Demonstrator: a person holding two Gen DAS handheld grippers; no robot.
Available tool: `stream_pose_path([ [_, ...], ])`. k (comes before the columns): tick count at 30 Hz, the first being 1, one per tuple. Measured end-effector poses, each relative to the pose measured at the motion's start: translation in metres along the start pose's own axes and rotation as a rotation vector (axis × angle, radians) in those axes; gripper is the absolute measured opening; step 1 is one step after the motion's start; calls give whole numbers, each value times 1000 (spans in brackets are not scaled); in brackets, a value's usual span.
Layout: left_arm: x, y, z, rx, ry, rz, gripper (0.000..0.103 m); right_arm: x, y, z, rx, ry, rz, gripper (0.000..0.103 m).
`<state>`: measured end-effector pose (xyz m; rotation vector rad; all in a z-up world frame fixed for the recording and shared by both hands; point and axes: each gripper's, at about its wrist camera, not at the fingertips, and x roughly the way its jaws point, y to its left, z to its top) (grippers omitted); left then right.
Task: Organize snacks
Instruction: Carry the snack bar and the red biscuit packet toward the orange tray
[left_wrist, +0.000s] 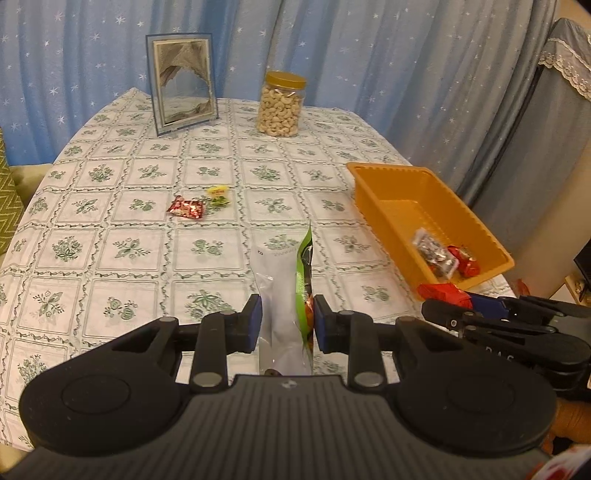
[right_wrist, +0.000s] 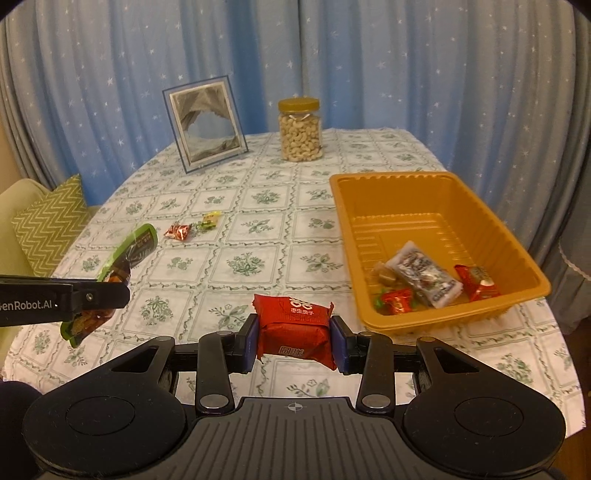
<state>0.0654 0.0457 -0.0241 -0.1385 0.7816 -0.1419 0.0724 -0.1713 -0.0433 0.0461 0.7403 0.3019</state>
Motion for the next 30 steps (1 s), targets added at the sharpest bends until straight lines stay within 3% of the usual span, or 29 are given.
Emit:
stream_pose_path([
  [30, 6, -66, 3, 74, 5, -97, 26, -42, -56, -7, 102, -40, -98, 40],
])
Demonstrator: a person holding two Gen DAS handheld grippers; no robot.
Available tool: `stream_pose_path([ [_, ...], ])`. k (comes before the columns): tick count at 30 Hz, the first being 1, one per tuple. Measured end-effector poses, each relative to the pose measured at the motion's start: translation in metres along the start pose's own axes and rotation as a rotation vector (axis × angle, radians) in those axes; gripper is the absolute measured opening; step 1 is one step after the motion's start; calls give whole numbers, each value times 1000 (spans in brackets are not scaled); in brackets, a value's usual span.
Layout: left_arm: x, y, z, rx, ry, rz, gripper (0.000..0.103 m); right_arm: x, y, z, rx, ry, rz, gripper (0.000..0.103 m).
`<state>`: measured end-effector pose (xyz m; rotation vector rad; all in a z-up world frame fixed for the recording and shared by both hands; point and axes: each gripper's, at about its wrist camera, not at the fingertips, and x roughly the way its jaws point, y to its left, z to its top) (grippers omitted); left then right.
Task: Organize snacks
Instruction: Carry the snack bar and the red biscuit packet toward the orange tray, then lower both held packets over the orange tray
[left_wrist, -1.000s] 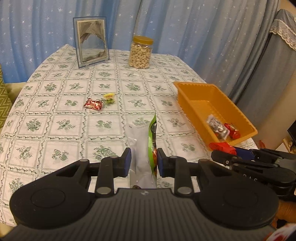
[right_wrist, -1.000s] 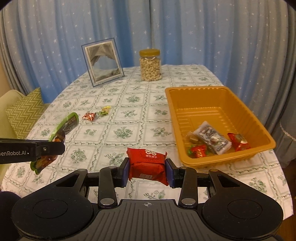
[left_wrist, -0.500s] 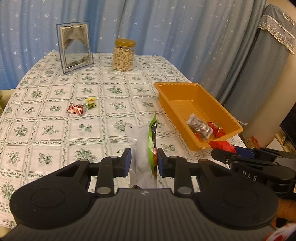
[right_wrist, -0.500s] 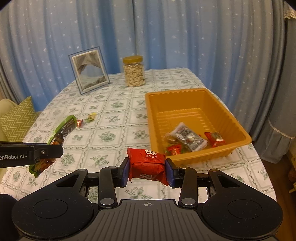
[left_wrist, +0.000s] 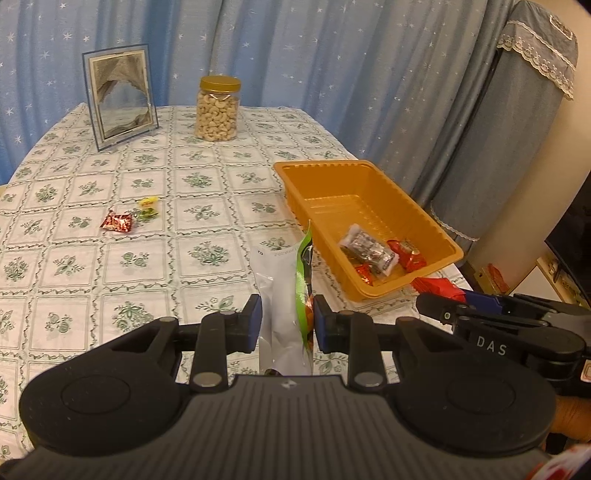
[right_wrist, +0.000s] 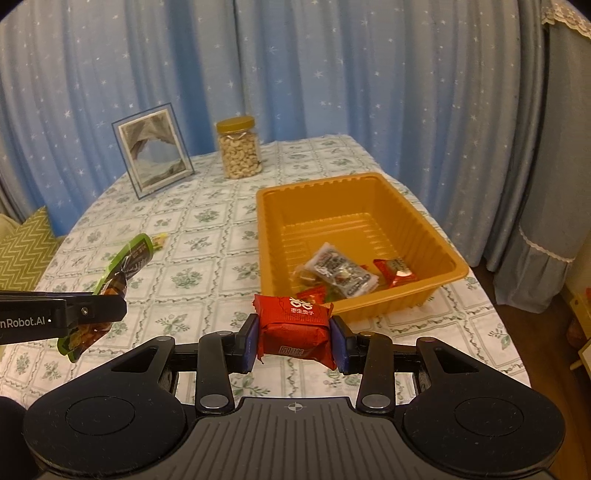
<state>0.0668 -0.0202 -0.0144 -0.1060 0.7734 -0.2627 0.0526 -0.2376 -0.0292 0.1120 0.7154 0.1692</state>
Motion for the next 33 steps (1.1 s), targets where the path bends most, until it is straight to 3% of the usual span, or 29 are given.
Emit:
stream_pose_path([
  [33, 41, -41, 22, 32, 17, -82, 26, 4, -50, 11, 89, -15, -74, 40],
])
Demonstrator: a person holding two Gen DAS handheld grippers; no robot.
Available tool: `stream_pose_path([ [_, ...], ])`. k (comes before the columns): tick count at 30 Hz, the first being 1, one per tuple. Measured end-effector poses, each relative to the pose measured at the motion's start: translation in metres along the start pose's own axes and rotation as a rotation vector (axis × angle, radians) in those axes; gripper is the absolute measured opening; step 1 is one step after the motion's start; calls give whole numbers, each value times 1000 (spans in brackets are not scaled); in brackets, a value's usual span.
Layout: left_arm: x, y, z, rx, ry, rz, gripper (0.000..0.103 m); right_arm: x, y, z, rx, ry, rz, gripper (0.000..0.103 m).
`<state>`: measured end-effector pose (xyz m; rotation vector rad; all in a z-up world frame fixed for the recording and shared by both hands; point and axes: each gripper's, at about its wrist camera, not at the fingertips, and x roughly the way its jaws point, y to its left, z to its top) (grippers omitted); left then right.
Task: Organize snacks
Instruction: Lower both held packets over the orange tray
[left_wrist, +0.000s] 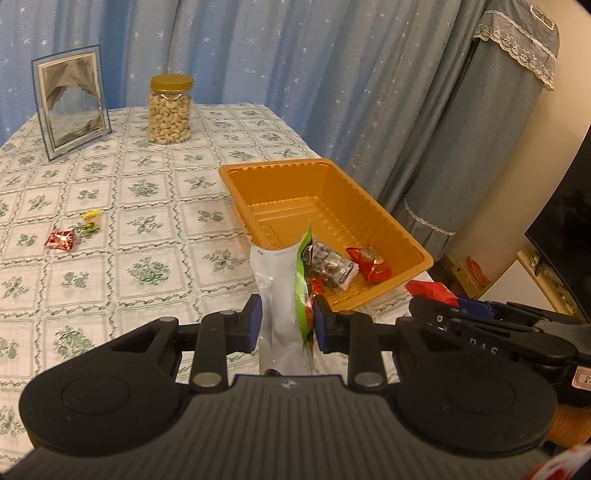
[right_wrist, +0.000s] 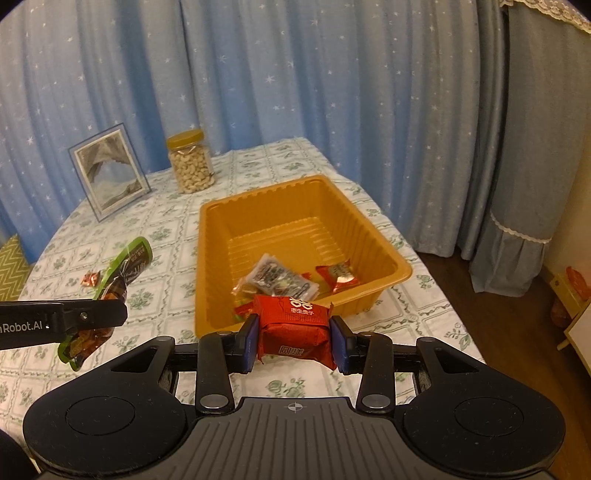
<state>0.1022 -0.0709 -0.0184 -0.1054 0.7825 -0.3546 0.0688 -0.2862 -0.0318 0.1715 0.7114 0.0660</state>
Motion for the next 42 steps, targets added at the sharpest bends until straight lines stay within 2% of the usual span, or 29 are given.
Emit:
stream_pose_path([
  [22, 55, -11, 35, 0, 19, -41, 26, 33, -23, 36, 19, -24, -23, 40],
  [42, 117, -6, 66, 14, 34, -45, 26, 92, -44, 70, 28, -13, -38, 40],
])
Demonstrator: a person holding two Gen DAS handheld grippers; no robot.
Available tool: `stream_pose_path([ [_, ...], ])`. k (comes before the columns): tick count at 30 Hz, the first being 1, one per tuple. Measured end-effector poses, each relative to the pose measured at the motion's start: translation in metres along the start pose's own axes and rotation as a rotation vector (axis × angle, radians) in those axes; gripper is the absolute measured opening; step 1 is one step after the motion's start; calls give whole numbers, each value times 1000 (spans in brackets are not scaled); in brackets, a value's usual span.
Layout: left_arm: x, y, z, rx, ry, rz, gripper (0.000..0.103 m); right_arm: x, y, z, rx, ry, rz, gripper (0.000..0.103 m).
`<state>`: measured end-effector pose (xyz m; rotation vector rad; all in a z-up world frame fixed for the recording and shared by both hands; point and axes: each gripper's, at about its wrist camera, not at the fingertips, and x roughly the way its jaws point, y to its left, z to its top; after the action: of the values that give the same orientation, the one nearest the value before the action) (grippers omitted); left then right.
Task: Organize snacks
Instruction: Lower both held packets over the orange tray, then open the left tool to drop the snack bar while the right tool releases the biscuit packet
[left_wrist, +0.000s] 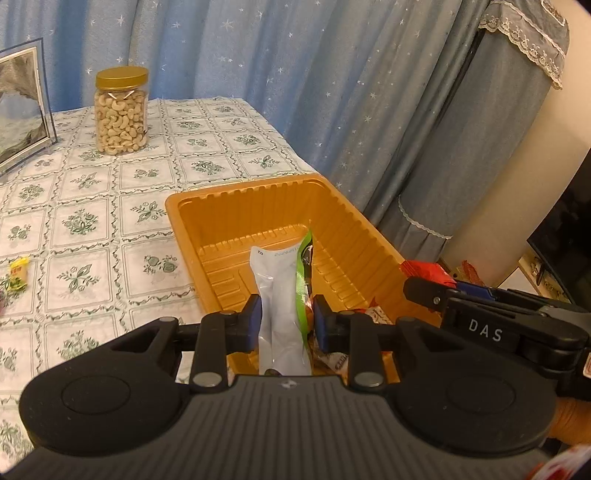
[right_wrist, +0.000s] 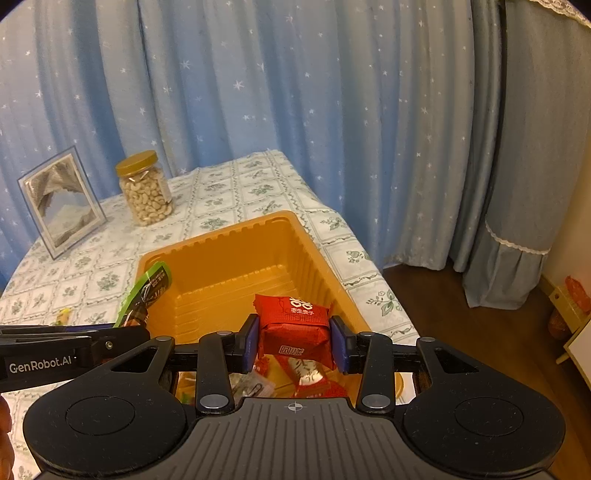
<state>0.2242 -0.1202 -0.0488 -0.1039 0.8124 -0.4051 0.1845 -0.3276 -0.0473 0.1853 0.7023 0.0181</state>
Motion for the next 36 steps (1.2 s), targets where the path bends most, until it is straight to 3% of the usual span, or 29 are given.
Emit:
stream_pose_path([
  [6, 15, 1, 6, 9, -12, -6, 28, 8, -3, 2, 8, 2, -6, 40],
  [8, 17, 3, 7, 16, -18, -3, 40, 10, -4, 2, 11, 5, -6, 40],
  [24, -33, 50, -20, -89, -58, 98, 45, 11, 4, -2, 42, 10, 58, 41],
  [25, -35, 51, -22, -91, -56, 100, 45, 10, 5, -1, 50, -1, 81, 43],
  [27, -40, 53, -27, -97, -56, 108, 48, 7, 4, 1, 81, -18, 94, 77],
  [36, -72, 57, -47, -105, -68, 130, 58, -24, 2, -12, 112, -23, 71, 77],
])
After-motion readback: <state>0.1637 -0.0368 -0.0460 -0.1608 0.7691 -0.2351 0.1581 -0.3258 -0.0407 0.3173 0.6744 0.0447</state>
